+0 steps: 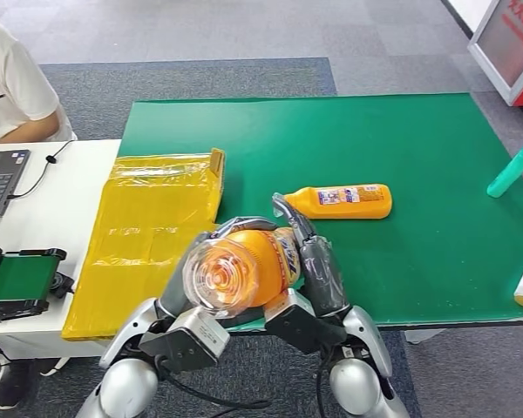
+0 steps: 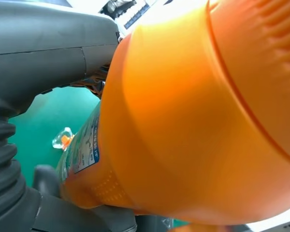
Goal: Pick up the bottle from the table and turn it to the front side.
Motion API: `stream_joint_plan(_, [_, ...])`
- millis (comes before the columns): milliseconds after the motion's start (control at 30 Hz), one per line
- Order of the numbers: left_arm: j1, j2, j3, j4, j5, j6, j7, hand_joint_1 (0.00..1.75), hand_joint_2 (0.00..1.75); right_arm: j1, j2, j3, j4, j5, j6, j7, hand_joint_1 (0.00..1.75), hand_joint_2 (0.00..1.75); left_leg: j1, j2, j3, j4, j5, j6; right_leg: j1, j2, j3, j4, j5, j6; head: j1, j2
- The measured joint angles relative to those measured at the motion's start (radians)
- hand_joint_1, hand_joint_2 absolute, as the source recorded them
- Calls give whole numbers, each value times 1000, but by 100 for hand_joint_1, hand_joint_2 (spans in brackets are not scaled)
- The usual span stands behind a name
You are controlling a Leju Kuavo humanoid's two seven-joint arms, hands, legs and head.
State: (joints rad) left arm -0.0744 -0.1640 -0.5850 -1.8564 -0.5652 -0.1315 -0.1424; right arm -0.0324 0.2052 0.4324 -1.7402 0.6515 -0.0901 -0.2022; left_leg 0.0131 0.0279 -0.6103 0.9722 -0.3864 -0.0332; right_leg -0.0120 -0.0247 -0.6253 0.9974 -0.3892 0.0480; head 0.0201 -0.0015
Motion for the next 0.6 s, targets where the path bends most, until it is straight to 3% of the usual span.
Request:
stream_joint_plan(300, [38, -4, 46, -77, -122, 76, -5, 175, 175, 19, 0, -44, -4, 17, -20, 32, 0, 175, 0, 0, 0, 0, 0, 0, 0, 0, 0, 0, 0, 0, 0, 0])
stream_joint_plan(600, [112, -23, 221, -175, -347, 92, 6, 175, 175, 100, 9, -142, -127, 39, 10, 31, 0, 175, 0, 0, 0, 0, 0, 0, 0, 0, 0, 0, 0, 0, 0, 0])
